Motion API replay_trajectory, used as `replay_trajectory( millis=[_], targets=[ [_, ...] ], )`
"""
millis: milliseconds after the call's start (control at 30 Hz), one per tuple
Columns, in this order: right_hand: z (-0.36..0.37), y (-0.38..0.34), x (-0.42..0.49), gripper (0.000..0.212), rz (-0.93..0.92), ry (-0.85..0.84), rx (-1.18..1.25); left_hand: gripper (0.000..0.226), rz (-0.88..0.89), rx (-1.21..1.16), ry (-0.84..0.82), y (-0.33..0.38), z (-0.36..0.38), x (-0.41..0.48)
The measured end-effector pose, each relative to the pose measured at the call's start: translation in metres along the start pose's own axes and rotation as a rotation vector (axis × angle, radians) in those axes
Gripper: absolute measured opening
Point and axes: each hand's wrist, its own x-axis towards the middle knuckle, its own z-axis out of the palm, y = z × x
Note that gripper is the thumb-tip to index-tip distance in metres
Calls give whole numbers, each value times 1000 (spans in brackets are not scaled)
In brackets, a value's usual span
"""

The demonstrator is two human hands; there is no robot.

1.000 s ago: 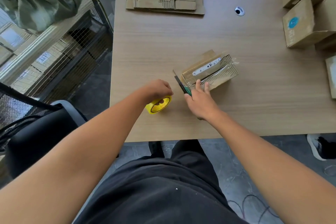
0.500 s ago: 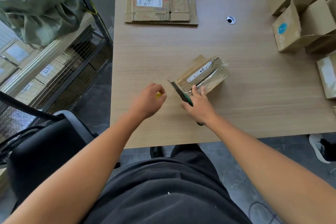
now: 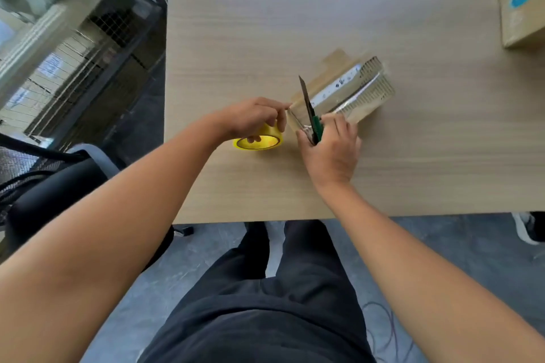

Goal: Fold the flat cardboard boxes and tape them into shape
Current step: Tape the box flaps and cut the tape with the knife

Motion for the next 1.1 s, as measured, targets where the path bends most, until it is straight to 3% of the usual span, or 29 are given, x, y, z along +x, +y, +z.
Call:
replay_trajectory(
  millis=[133, 267, 467, 567, 633, 700, 733, 867, 967, 1100],
  targets=[
    [-2, 17, 2, 51, -131, -24, -11, 28, 8, -178, 82, -12, 14, -4],
    [-17, 44, 5, 56, -237, -125, 22, 30, -43, -227, 63, -11, 39, -26],
    [-45, 66, 25, 39, -432, -398, 68, 33, -107, -215, 88, 4, 80, -49],
    [-67, 73, 34, 39, -352, -503, 276, 25, -111, -182, 187, 15, 80, -60],
    [-84, 76, 36, 42, -257, -465, 456, 24, -76, -165, 270, 28, 76, -70],
    [-106, 73, 38, 24, -97, -416, 678, 24, -19, -130, 319, 51, 74, -80],
    [-118, 69, 39, 17, -27, -442, 810, 23, 8, -114, 339, 64, 77, -86],
    [-156, 58, 38, 23, 103, -601, 1214, 31, 119, 26, 375, 110, 96, -92],
    [-169, 59, 34, 33, 114, -696, 1244, 34, 183, 130, 404, 130, 113, -86],
    [-176, 70, 34, 28, 104, -618, 1195, 26, 197, 255, 438, 144, 137, -79]
  ],
)
